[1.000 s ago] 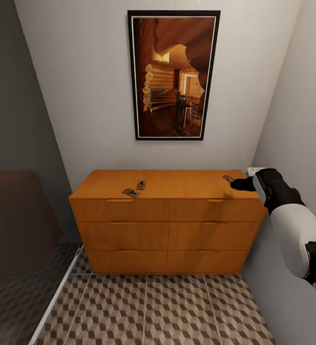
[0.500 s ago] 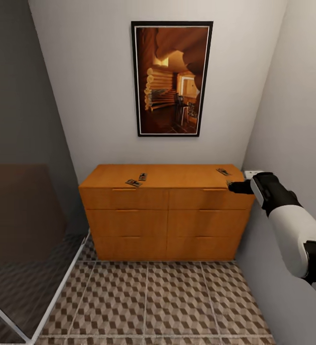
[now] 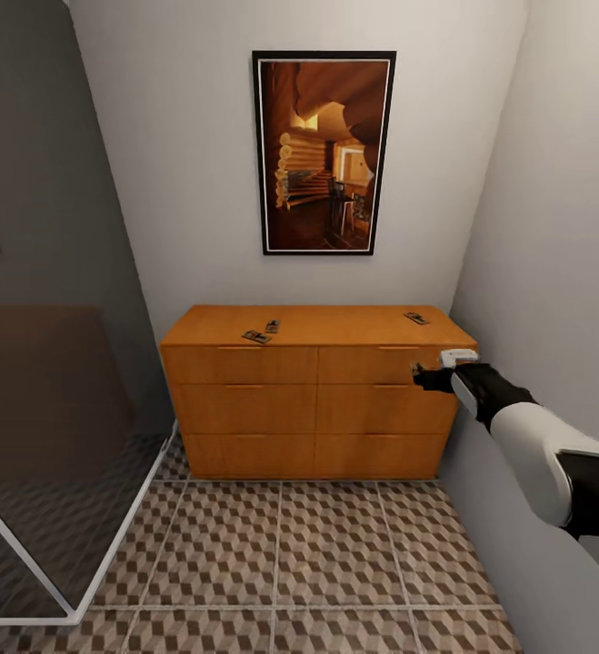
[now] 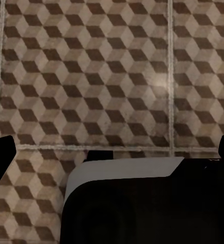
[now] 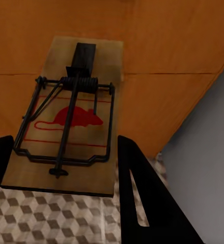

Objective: Take the four mousetraps from the cabinet in the bathroom and place them on the bathroom floor. Make sure all four end up on the same floor surface, and ensure that at least two of them are either under or directly next to the same bathroom sink.

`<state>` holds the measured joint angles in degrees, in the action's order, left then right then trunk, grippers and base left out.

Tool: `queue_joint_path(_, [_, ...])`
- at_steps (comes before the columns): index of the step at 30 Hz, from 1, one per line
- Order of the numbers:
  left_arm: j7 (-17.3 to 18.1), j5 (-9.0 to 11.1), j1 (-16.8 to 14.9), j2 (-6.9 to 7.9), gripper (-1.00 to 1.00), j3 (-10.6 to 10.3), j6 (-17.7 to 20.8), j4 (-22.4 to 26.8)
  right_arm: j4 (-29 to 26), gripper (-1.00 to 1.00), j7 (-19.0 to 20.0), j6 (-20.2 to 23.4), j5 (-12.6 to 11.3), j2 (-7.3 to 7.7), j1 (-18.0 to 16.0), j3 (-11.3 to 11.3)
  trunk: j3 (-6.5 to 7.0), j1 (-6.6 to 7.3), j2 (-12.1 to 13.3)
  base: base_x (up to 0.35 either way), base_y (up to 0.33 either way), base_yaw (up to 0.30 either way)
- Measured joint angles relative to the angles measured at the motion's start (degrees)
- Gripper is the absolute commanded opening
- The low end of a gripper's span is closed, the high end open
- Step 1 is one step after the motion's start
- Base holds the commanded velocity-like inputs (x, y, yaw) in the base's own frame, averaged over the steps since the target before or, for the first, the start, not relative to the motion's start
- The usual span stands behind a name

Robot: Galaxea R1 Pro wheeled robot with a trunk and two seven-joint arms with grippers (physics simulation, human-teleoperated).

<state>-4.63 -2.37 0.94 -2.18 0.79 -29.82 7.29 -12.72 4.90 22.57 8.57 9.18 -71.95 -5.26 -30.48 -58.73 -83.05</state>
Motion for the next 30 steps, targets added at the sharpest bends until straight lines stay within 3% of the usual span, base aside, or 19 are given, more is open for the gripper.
queue_joint_path(2, [0.0, 0.0, 0.0, 0.0, 1.0, 0.01, 0.0, 0.0, 3.35, -1.0, 0.04, -4.24, 0.1, -0.13, -0.01, 0.0, 0.0, 0.0, 0.0, -0.013, 0.0, 0.0])
queue_joint_path(6, [0.0, 0.0, 0.0, 0.0, 1.0, 0.03, 0.0, 0.0, 9.73, -1.0, 0.09, -16.82, 0.48, -0.44, 0.82, -0.01, 0.0, 0.01, 0.0, -0.005, 0.0, 0.0])
queue_joint_path(16, [0.0, 0.0, 0.0, 0.0, 1.0, 0.02, 0.0, 0.01, 11.56, -1.0, 0.17, -34.13, 0.64, -1.34, 16.43, 0.06, 0.0, 0.0, -0.01, 0.0, 0.0, 0.0])
queue_joint_path(24, [0.0, -0.02, 0.0, 0.0, 1.0, 0.02, 0.0, 0.01, 11.64, -1.0, 0.06, -45.48, 0.82, -4.2, 30.98, 0.15, -0.01, 0.01, -0.01, 0.0, 0.0, 0.0])
queue_joint_path(30, [0.02, -0.05, 0.0, 0.0, 1.0, 0.03, 0.0, 0.01, 11.71, -1.0, -0.06, -54.87, 0.83, -5.4, 38.39, 0.15, 0.0, 0.01, -0.01, 0.0, 0.0, 0.0])
